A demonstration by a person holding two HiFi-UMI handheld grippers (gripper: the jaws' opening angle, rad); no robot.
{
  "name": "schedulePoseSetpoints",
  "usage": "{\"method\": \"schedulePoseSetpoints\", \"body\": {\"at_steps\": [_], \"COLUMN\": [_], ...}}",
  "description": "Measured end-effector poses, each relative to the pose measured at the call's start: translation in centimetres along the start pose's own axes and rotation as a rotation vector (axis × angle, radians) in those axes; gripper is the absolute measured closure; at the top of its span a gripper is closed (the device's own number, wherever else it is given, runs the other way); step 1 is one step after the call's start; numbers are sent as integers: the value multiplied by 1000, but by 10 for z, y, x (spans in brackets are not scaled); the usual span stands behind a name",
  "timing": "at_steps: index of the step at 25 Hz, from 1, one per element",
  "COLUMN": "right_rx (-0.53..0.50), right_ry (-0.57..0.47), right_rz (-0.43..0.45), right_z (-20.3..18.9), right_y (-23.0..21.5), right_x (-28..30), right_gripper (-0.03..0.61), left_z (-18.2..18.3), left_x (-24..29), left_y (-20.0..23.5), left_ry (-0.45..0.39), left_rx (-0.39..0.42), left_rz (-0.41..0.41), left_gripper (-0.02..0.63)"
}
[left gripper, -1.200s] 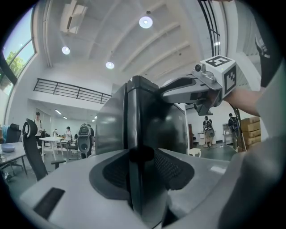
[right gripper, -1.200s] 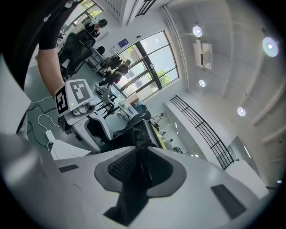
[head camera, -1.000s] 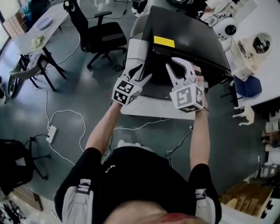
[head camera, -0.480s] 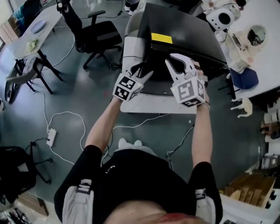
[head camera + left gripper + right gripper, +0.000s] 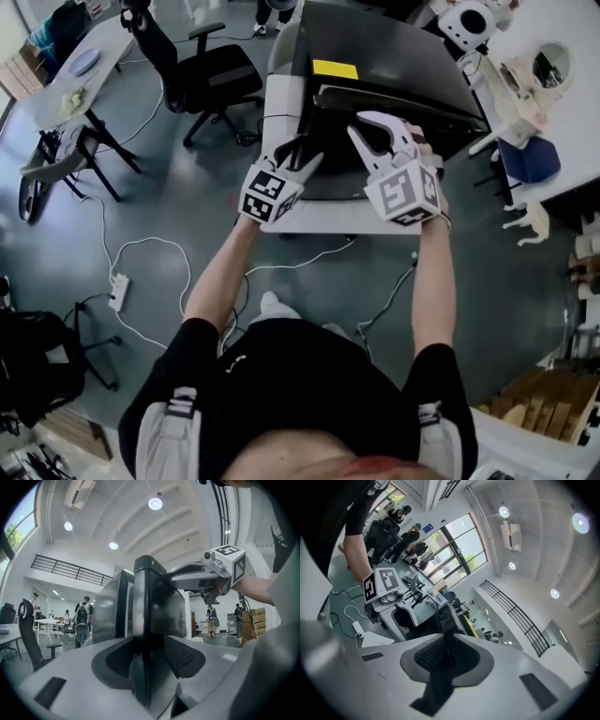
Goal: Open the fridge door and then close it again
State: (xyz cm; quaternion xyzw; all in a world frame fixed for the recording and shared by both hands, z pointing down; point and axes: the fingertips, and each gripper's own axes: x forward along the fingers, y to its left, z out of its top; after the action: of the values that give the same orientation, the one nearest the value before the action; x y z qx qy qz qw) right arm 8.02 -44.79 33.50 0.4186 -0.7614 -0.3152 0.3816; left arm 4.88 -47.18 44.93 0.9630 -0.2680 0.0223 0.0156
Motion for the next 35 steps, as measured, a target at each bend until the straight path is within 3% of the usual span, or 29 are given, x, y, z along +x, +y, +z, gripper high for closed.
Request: {"method": "schedulePoseSetpoints", "body": {"at_steps": [6,11,18,26,31,35], "right_rx": [-46,-135,-224,-277,-251,-189], "right_ry": [-95,-183,-257,-194,-173,-175], "right_rz": [7,41,90,83,60,19], "right_z": [3,3,-24,-72,-100,-110], "right_y": [25,52,79,89,80,79], "right_x": [-51,-110,-216,-310,-343,-355], "right_gripper": [531,529,528,531,529,532], "left_z": [-6,-8,-12,-18,-8,-15], "left_x": [-30,-64,-85,-71,-51,-42], "left_y": [-54,-119,-247,-370,-416,-435], "left_ry": [4,-9,-30,20,6,52], "left_rx": [0,12,24,23,45,35], "left_rz": [97,226,358,376,344,322], "left_gripper": [428,439,445,445,448,448]}}
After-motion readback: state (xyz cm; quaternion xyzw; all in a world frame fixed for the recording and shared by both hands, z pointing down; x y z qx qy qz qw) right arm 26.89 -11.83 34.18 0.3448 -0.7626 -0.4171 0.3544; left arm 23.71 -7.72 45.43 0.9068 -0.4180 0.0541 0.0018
